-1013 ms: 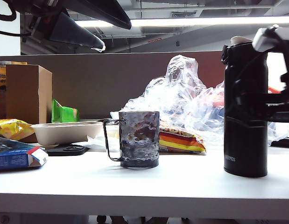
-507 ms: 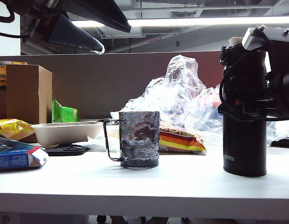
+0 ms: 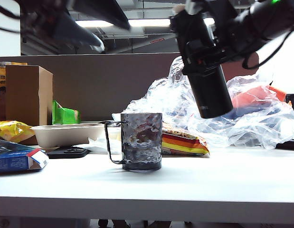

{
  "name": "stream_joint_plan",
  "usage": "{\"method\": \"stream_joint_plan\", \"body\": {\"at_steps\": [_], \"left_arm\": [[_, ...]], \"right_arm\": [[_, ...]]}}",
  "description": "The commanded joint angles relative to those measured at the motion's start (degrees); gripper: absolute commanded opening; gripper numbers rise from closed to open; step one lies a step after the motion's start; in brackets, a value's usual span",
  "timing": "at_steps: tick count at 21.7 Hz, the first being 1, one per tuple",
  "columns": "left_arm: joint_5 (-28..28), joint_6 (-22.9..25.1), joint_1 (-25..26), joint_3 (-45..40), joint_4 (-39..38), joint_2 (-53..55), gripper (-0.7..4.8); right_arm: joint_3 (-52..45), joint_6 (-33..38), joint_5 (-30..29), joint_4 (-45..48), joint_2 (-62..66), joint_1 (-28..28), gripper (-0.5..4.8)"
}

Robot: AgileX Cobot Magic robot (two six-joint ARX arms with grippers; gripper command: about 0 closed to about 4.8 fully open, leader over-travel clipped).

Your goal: Pick up the black thermos, pour some water into the cup, then place the black thermos back on the table.

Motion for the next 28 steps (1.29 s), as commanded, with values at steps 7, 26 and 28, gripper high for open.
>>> {"method": "stream_joint_plan", "body": {"at_steps": [7, 26, 28], "left_arm": [[-1.9, 0.3, 0.0, 0.5, -0.3, 8.6, 4.79], [-4.3, 1.6, 0.0, 0.5, -3.8, 8.6, 4.79], [-4.5, 1.5, 0.0, 0.5, -3.8, 8.6, 4.79]], "right_arm": [[8.6, -35.5, 0.2, 1.7, 10.7, -0.1, 1.48], [8.6, -49.9, -0.2, 3.4, 11.4, -0.2, 1.48], [8.6, -52.6, 0.0, 5.2, 11.4, -0.2, 1.48]]}}
